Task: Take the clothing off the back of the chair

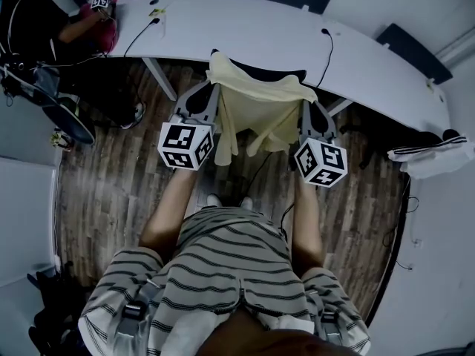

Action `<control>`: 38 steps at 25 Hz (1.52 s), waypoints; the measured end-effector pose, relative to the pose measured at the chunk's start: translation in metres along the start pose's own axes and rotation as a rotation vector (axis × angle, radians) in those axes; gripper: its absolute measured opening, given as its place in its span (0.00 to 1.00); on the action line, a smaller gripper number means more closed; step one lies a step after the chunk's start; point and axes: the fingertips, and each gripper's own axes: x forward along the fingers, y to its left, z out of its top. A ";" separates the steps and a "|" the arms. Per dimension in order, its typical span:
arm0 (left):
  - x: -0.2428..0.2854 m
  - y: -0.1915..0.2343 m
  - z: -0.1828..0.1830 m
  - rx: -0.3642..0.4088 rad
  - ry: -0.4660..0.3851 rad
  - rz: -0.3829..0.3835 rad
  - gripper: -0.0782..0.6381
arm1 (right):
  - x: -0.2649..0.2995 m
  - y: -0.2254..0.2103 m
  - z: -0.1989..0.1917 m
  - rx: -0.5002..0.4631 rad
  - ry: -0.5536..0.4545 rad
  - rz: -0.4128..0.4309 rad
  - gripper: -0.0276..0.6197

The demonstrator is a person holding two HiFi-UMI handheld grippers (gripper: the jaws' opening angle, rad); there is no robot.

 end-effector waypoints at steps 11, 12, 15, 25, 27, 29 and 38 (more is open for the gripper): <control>-0.020 -0.019 0.003 -0.016 -0.008 -0.019 0.15 | -0.019 0.005 0.001 -0.012 -0.002 0.007 0.08; -0.022 -0.020 0.003 -0.018 -0.009 -0.020 0.15 | -0.020 0.006 0.001 -0.015 -0.004 0.006 0.08; -0.026 -0.023 0.001 -0.018 -0.005 -0.022 0.15 | -0.022 0.010 0.000 -0.019 -0.006 0.007 0.08; -0.041 -0.027 -0.011 -0.018 0.004 0.003 0.15 | -0.037 0.015 -0.016 -0.034 0.004 0.001 0.08; -0.044 -0.028 -0.015 -0.015 0.009 0.005 0.15 | -0.039 0.017 -0.019 -0.037 0.001 0.002 0.08; -0.045 -0.029 -0.020 -0.013 0.015 0.005 0.15 | -0.041 0.018 -0.021 -0.039 -0.001 0.004 0.08; -0.054 -0.039 -0.037 0.004 0.032 0.004 0.15 | -0.054 0.022 -0.040 -0.051 0.009 0.005 0.08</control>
